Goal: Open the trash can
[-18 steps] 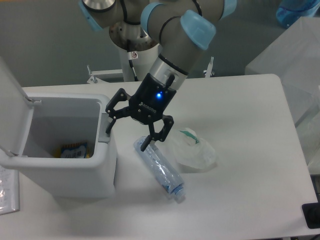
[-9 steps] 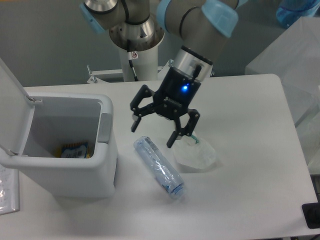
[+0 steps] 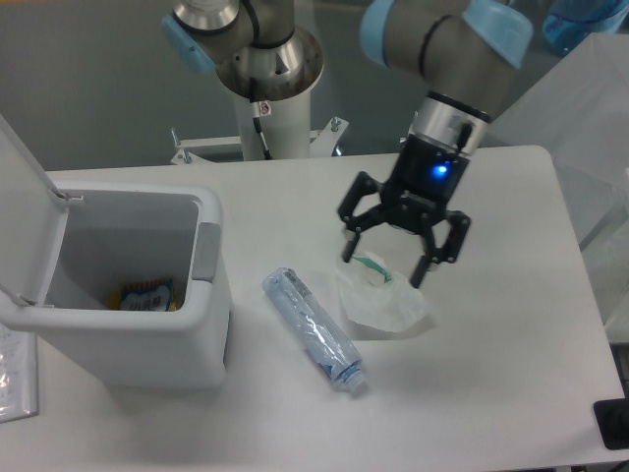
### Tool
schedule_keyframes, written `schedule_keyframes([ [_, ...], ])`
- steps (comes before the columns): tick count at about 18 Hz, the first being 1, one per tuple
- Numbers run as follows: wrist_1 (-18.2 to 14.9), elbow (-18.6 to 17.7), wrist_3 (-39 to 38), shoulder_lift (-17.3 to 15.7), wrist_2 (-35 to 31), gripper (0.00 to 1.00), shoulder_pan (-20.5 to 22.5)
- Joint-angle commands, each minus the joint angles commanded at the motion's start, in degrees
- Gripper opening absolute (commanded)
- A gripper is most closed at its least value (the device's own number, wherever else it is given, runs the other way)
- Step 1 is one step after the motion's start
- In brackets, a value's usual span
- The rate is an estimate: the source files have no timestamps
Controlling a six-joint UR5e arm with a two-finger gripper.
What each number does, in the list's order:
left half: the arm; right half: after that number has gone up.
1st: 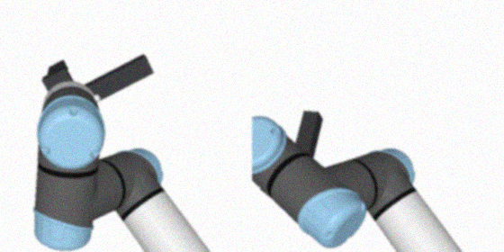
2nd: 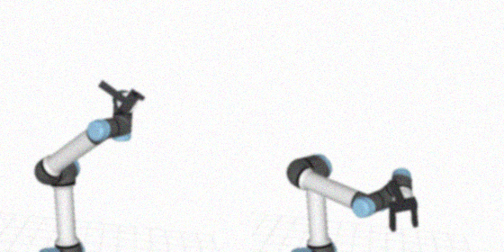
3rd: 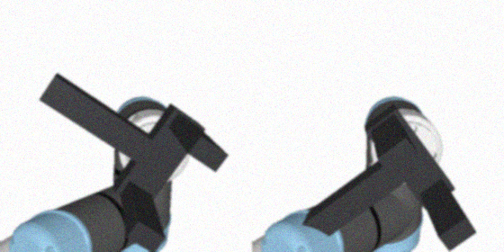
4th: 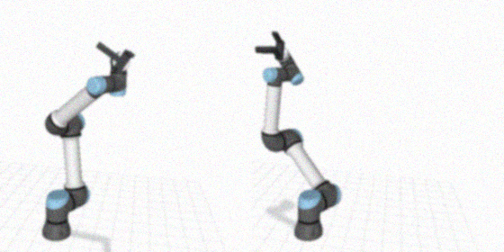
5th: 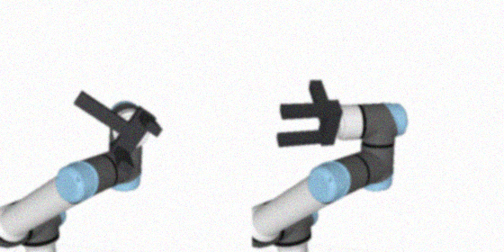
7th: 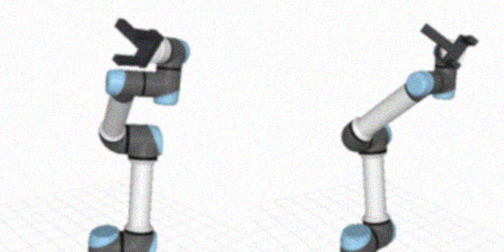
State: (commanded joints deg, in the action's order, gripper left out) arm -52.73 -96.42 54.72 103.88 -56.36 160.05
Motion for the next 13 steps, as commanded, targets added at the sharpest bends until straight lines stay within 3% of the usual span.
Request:
schedule_keyframes([
  [2, -0.3, 1.0, 7.3, 1.8, -12.6, 1.00, -0.2],
  [4, -0.2, 1.7, 13.0, 3.2, -19.3, 1.00, 0.1],
  [9, -0.8, 6.6, 16.9, 6.8, -23.7, 1.00, 2.0],
  [13, -1.1, 7.2, 25.1, 8.0, -30.4, 1.00, 2.1],
])
